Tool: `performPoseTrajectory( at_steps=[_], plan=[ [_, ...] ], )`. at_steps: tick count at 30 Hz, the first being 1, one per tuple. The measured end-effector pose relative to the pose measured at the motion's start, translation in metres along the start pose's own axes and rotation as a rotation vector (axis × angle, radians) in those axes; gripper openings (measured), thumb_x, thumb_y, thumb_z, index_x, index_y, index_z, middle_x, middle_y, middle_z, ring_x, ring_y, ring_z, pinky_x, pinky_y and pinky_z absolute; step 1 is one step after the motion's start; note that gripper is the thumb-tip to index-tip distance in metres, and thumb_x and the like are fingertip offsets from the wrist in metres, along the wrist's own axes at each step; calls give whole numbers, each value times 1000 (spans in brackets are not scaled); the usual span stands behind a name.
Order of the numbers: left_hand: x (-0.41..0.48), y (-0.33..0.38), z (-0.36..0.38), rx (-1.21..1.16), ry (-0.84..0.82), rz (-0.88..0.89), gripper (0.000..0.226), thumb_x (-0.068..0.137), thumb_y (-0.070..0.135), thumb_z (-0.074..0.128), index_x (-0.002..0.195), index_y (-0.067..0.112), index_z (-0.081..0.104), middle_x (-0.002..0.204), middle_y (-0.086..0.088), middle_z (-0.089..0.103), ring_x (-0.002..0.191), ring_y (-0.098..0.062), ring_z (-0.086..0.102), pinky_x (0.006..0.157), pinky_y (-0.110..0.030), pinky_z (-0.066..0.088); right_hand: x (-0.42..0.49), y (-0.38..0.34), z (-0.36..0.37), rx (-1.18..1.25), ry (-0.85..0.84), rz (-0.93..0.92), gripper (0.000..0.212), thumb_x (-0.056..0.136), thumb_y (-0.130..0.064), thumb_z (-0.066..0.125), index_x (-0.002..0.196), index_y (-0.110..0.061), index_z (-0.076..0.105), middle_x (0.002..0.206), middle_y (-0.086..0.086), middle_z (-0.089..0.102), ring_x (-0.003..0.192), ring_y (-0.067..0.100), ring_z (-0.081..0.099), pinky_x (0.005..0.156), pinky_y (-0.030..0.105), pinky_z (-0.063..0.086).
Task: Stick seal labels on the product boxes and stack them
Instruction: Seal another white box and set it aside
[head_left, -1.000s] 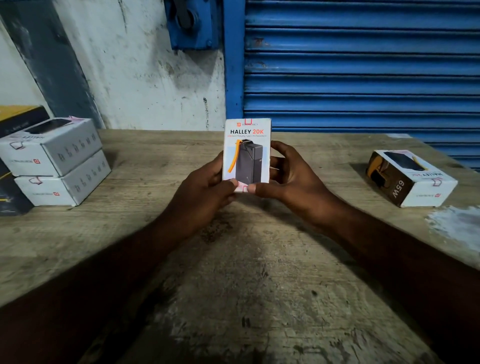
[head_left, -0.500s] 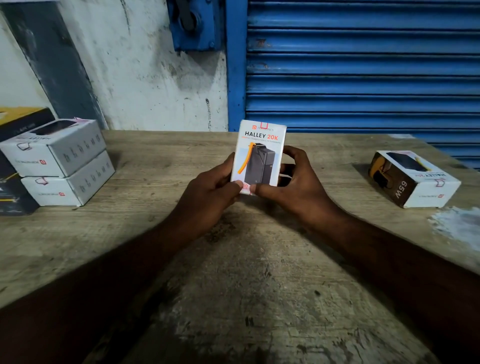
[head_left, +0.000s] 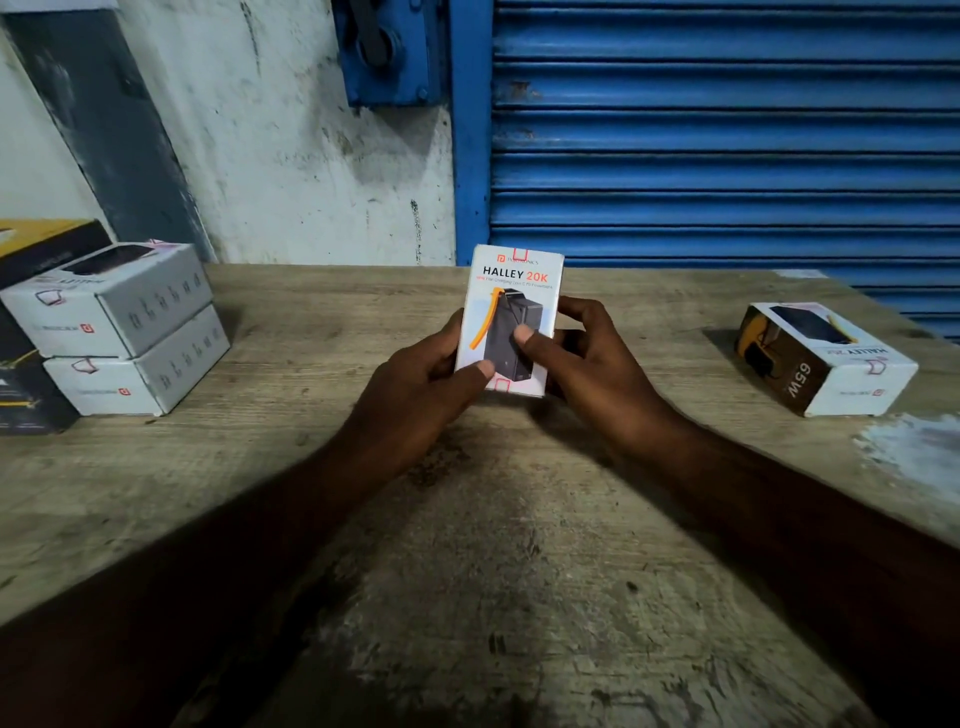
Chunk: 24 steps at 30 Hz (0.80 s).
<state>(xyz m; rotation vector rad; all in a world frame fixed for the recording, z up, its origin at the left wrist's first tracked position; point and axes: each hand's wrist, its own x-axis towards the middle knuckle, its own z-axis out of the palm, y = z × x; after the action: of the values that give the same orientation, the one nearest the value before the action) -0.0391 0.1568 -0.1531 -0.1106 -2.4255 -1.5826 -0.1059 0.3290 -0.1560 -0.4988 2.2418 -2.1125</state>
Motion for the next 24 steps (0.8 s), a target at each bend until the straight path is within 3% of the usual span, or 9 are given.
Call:
performPoseTrajectory(
  at_steps=[2, 6, 11, 14, 17, 21, 24],
  plan=[
    [0, 0, 0, 31, 9, 17, 57, 96, 31, 66, 149, 37, 45, 122, 15, 70, 108, -2, 67, 100, -39, 54, 2, -1, 0, 31, -25, 36, 51, 91, -28, 74, 136, -26, 49, 117, 13, 69, 99, 27, 74, 93, 56, 57],
    [-1, -1, 1, 104, 58, 47, 64, 89, 32, 73, 148, 39, 46, 120, 20, 70, 105, 4, 67, 96, -29, 55, 2, 0, -1, 6, -83, 36, 61, 90, -20, 76, 142, -25, 44, 120, 14, 67, 103, 25, 73, 95, 50, 58],
    [0, -1, -2, 142, 46, 59, 59, 93, 27, 69, 147, 38, 47, 122, 19, 69, 107, 4, 66, 99, -36, 54, 2, 2, -4, -53, -103, 22, 89, 64, -36, 87, 142, -29, 44, 123, 8, 67, 110, 23, 70, 98, 49, 56],
    [0, -1, -2, 131, 40, 45, 58, 94, 24, 64, 148, 37, 47, 124, 17, 69, 110, 1, 66, 100, -41, 53, 1, 2, -4, -96, -116, -7, 93, 65, -32, 90, 144, -28, 41, 124, 5, 66, 110, 19, 69, 98, 47, 56],
    [0, -1, -2, 88, 49, 13, 60, 88, 34, 57, 147, 42, 46, 117, 10, 72, 106, -13, 70, 96, -49, 56, 0, 0, -5, -149, -102, -35, 105, 56, -37, 93, 146, -27, 39, 125, 2, 66, 110, 16, 69, 95, 43, 58],
    [1, -2, -1, -2, 62, -28, 61, 85, 35, 55, 146, 40, 48, 117, 1, 71, 109, -24, 69, 95, -54, 55, 1, 0, -7, -154, -107, -54, 92, 71, -15, 91, 147, -23, 39, 126, 3, 66, 107, 12, 69, 91, 35, 60],
    [1, 0, 0, 29, 42, -17, 60, 87, 39, 59, 145, 44, 47, 120, 9, 71, 110, -16, 68, 99, -51, 53, 2, 0, -8, -126, -119, -53, 85, 77, -9, 86, 148, -21, 40, 126, 4, 66, 108, 13, 69, 91, 35, 60]
  ],
)
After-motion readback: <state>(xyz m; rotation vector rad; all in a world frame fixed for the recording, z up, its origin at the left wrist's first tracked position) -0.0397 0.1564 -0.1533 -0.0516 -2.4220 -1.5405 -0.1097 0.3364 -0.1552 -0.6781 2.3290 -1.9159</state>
